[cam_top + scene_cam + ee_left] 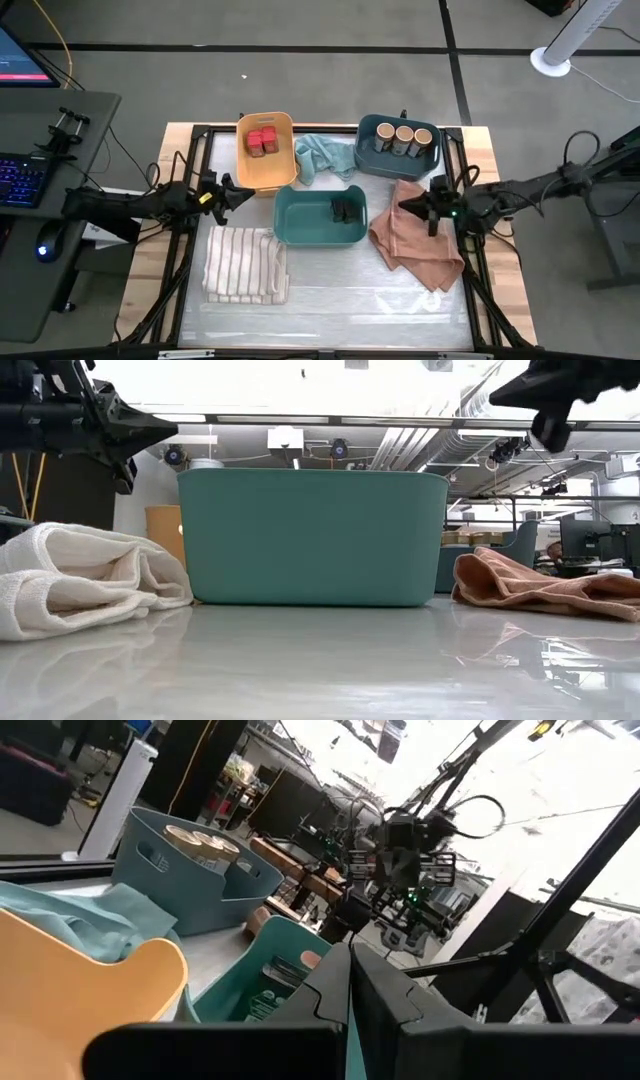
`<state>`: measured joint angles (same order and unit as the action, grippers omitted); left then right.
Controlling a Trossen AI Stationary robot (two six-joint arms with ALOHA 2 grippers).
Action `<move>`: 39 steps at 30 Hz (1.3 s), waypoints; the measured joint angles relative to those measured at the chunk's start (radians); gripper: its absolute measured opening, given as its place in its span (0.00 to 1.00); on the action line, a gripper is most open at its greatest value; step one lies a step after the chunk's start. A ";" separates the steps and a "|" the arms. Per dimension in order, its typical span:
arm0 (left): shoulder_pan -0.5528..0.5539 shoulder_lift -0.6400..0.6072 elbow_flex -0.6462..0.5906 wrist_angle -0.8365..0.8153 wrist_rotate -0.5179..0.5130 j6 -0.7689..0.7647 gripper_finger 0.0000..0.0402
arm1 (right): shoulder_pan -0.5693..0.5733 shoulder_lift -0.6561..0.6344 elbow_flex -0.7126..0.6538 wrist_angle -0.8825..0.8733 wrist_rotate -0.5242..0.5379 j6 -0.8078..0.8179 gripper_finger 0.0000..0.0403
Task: Sort spices by type
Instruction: Return to Home Position
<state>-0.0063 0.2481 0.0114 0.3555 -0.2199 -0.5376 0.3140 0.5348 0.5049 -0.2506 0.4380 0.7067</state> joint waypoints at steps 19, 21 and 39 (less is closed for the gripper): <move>0.000 0.000 0.000 0.000 0.000 0.018 0.00 | -0.314 -0.474 -0.475 0.370 -0.384 -0.302 0.00; 0.000 0.000 0.000 0.000 0.000 0.018 0.00 | -0.314 -0.474 -0.493 0.365 -0.385 -0.313 0.00; 0.000 0.000 0.000 -0.001 0.000 0.017 0.00 | -0.313 -0.468 -0.492 0.262 -0.394 -0.261 0.00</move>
<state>-0.0063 0.2485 0.0116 0.3545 -0.2199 -0.5201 0.0011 0.0672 0.0124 0.0119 0.0443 0.4460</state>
